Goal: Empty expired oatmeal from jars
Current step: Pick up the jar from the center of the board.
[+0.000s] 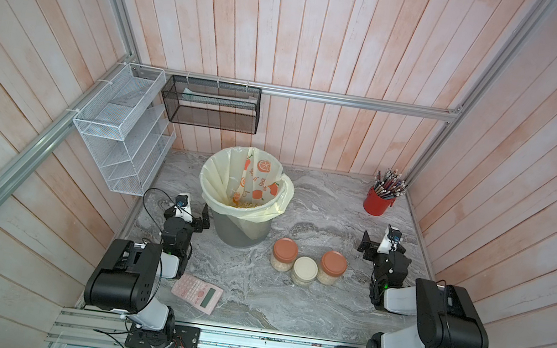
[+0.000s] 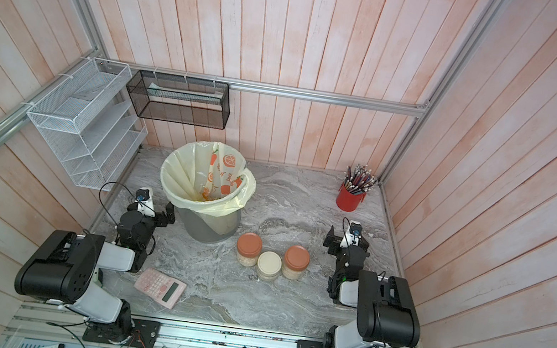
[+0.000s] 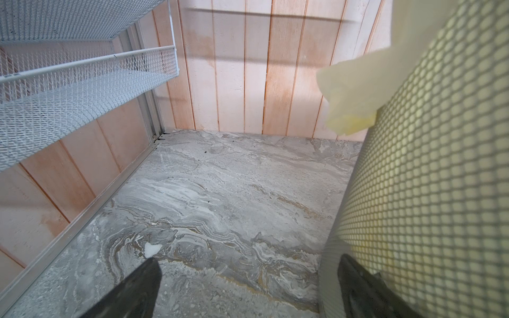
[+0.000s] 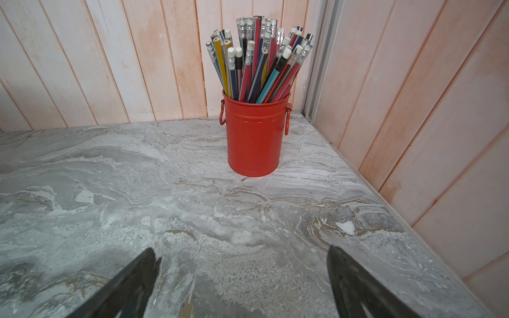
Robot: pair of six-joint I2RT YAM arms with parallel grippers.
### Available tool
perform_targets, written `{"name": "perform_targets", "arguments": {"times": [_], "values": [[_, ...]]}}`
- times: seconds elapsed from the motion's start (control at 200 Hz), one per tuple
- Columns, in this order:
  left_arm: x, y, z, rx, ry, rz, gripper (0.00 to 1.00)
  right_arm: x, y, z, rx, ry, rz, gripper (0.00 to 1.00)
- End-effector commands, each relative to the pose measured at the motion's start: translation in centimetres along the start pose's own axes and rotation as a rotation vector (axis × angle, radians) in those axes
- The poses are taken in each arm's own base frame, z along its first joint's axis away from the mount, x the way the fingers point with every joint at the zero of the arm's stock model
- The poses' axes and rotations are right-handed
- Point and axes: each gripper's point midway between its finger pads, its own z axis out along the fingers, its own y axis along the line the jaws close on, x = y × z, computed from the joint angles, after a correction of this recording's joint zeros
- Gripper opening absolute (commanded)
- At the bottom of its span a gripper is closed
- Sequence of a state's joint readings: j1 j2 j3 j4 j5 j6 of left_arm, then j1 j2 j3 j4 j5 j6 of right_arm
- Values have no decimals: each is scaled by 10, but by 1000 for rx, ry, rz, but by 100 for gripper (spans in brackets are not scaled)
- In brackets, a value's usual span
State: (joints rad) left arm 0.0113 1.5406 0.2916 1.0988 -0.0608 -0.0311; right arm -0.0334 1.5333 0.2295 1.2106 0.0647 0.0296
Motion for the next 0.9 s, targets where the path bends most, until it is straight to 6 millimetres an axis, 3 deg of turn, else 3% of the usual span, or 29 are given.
{"name": "perform_targets", "arguments": {"times": [0.0,0.565,0.675,0.895], "values": [[-1,4,-1,-15,-8,-10,100,-9,2,3,-9,-19,-2,98],[-1,4,-2,-14,-10,-10,100,-9,3,3,-10,-20,-2,98],[-7,-2,-4,19,-18,3,100,-13,2,2,-4,-34,6,98],[-32,5,-13,-21,-30,-14,100,-30,4,9,-12,4,-8,98]]}}
